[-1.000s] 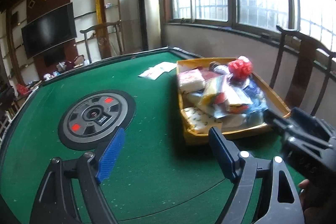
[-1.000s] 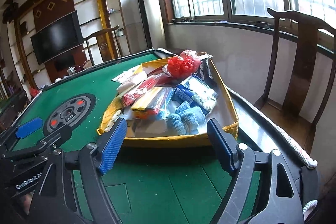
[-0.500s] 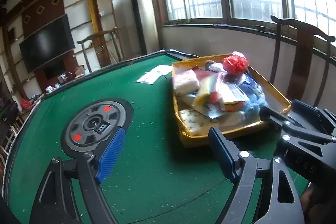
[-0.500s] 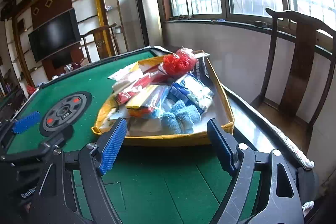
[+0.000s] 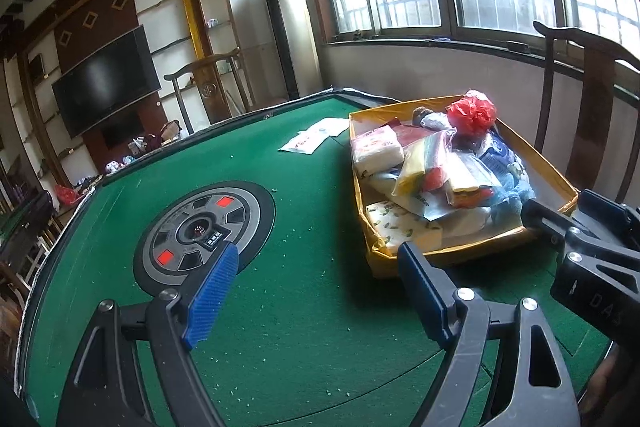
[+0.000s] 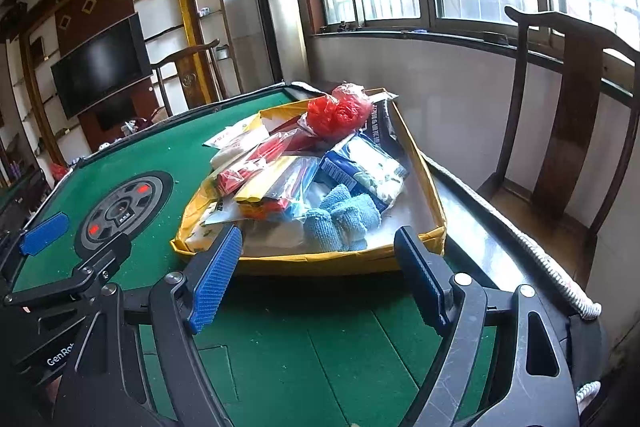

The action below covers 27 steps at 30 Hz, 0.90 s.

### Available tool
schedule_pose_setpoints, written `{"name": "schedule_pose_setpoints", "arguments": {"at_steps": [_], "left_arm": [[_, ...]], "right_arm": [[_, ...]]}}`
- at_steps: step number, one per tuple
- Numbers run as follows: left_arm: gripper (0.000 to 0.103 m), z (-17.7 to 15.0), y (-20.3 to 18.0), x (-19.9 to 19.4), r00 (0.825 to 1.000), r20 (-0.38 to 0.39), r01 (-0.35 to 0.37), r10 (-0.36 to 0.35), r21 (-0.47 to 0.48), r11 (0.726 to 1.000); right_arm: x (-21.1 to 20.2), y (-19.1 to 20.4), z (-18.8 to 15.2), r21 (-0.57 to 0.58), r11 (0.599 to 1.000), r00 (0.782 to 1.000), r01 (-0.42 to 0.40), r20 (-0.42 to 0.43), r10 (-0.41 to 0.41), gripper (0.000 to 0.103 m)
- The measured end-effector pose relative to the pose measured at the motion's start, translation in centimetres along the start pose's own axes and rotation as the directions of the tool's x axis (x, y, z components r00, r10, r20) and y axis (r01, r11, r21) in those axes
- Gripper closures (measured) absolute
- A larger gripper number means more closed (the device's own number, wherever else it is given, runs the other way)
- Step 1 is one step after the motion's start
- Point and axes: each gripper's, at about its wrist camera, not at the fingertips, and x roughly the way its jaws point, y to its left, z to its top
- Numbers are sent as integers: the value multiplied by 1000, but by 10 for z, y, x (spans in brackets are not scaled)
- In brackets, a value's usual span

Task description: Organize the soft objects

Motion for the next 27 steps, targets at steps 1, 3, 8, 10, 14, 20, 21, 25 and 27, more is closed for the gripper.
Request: {"name": "schedule_pose_setpoints", "arguments": {"at_steps": [1, 3, 8, 10, 14, 20, 21, 25, 27], "left_arm": [[21, 0, 0, 0, 1000, -3, 0, 0, -1, 1000], [21, 0, 1, 2, 1000, -13, 6, -6, -4, 1000], [21, -1, 3, 2, 1000, -16, 6, -6, -7, 1000], [21, -1, 3, 2, 1000, -18, 8, -8, -3, 1000], [21, -1, 3, 2, 1000, -18, 10, -10, -1, 1000], [21, -2, 3, 3, 1000, -25, 11, -11, 3, 1000], [21, -2, 2, 3, 1000, -25, 10, -10, 5, 1000], [21, -3, 1, 4, 1000, -27, 11, -10, 13, 1000], [21, -3, 1, 4, 1000, -28, 10, -10, 13, 1000]], "right_arm": [[0, 0, 0, 0, 1000, 1000, -1, 0, 1, 23], [0, 0, 0, 0, 1000, 1000, -2, -2, 2, 23], [2, 1, -1, 4, 1000, 1000, -6, -8, 6, 23], [3, 1, -1, 4, 1000, 1000, -5, -7, 5, 23], [2, 1, -1, 4, 1000, 1000, -6, -8, 6, 23], [3, 1, -1, 7, 1000, 1000, -5, -13, 6, 23], [3, 1, -1, 7, 1000, 1000, -5, -12, 5, 23], [4, 1, -2, 7, 1000, 1000, -6, -16, 6, 23], [4, 1, -3, 7, 1000, 1000, -6, -17, 6, 23]]}}
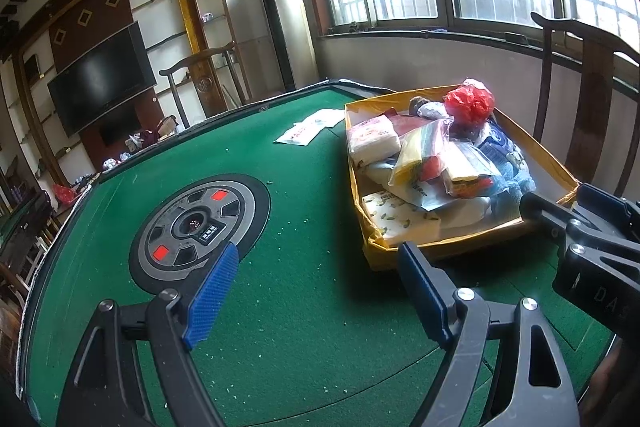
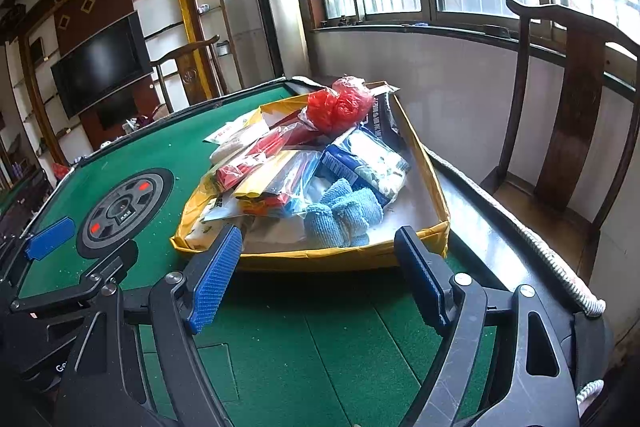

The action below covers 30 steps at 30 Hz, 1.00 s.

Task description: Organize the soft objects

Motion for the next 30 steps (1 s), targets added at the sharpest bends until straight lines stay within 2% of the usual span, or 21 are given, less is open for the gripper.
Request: {"name": "schedule_pose_setpoints", "arguments": {"at_steps": [30], "left_arm": [[21, -4, 1, 4, 1000, -15, 2, -2, 12, 1000]], "right_arm": [[1, -1, 0, 7, 1000, 1000, -2, -11, 2, 23]]}}
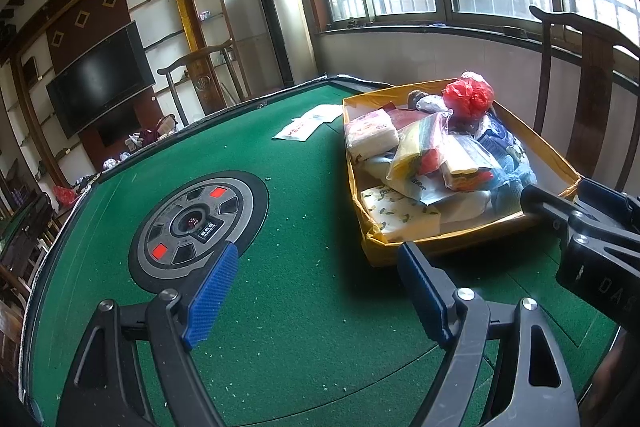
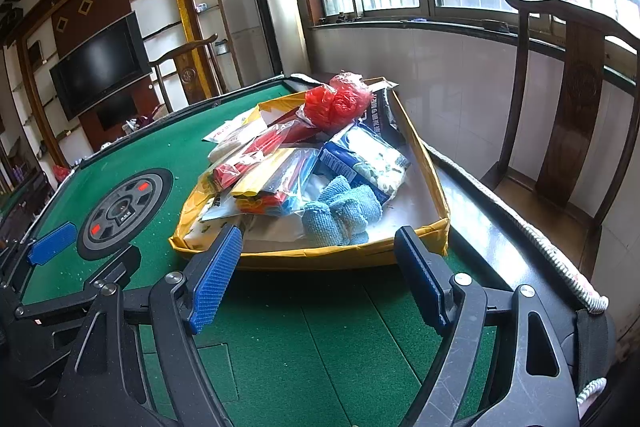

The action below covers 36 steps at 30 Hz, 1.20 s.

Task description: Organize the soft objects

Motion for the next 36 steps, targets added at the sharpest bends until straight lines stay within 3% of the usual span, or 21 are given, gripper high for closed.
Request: {"name": "schedule_pose_setpoints", "arguments": {"at_steps": [36], "left_arm": [[21, -3, 2, 0, 1000, -9, -2, 2, 11, 1000]], "right_arm": [[-1, 1, -1, 18, 1000, 1000, -4, -3, 4, 23]]}}
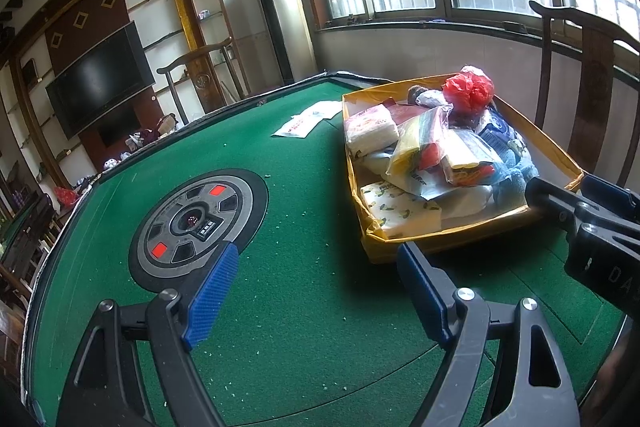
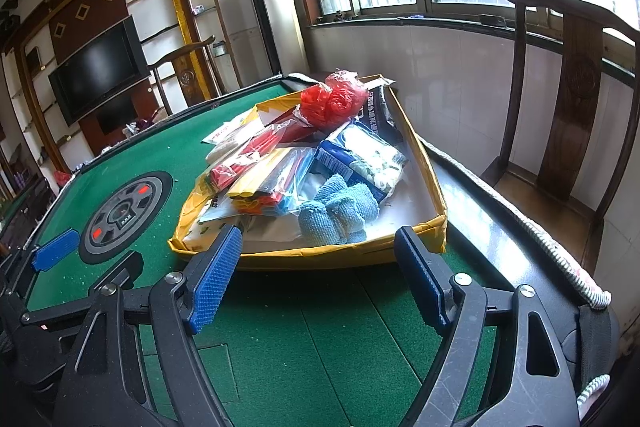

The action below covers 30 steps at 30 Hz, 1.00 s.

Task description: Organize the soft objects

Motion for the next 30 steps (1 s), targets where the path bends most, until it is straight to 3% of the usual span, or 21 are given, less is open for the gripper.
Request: {"name": "schedule_pose_setpoints", "arguments": {"at_steps": [30], "left_arm": [[21, -3, 0, 0, 1000, -3, -6, 6, 5, 1000]], "right_arm": [[-1, 0, -2, 12, 1000, 1000, 1, -7, -1, 23]]}}
